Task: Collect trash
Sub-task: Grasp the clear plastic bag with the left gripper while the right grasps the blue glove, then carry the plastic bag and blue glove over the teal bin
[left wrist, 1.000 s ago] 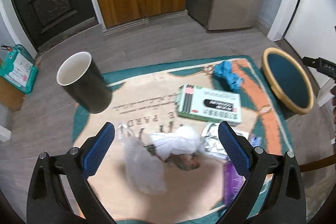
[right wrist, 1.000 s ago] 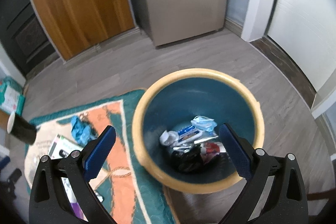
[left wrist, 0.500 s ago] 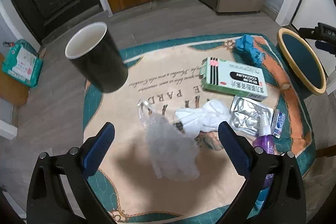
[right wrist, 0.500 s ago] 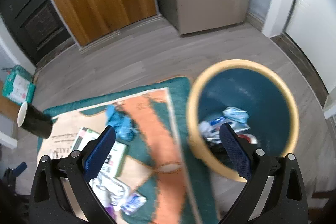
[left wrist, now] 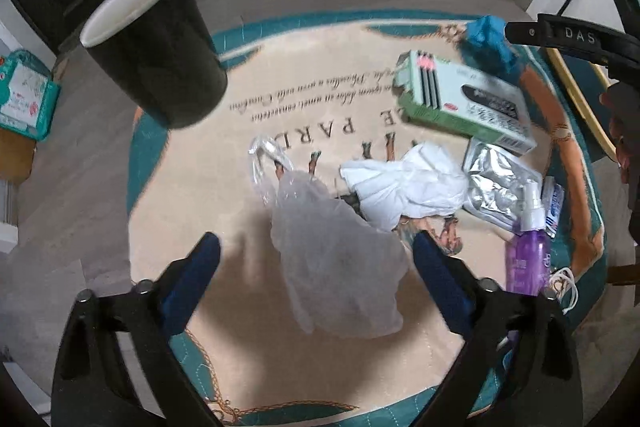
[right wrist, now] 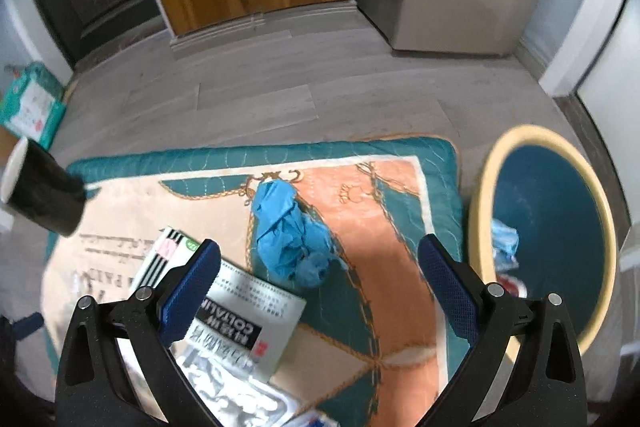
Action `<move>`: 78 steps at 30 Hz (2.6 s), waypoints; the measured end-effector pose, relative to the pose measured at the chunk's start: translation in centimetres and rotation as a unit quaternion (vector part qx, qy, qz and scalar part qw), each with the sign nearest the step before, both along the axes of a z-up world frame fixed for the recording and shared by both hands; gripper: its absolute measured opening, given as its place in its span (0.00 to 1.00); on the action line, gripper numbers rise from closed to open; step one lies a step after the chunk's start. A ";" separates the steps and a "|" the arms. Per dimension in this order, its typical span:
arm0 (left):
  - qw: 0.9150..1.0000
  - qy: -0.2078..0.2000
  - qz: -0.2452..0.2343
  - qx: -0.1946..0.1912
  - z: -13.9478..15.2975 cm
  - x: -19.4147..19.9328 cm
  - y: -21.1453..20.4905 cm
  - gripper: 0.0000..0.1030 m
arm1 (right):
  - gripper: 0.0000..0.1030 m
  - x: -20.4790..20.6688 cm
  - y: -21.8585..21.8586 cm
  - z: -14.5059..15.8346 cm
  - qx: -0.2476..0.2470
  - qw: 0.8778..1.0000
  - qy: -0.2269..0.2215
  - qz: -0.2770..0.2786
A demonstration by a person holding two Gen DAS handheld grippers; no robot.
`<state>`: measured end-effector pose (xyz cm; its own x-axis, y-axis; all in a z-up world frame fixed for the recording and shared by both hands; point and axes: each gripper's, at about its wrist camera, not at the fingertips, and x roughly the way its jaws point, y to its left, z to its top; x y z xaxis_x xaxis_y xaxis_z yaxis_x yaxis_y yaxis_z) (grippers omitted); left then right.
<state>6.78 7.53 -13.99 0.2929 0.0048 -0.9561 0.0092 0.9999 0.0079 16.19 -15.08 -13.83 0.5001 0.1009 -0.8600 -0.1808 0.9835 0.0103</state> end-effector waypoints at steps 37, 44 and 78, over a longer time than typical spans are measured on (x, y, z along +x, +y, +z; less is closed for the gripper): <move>0.990 -0.138 -0.017 0.004 7.6 0.9 -2.2 0.37 | 0.40 -3.2 -3.5 5.7 0.094 0.995 -0.017 0.003; 0.986 -0.163 -0.032 0.001 10.1 0.3 -4.1 0.37 | 0.40 -5.7 -5.5 8.1 0.077 0.996 -0.044 0.008; 0.962 -0.206 -0.182 0.010 13.7 5.9 -21.4 0.37 | 0.40 -4.1 -23.8 7.0 0.078 0.988 -0.048 -0.126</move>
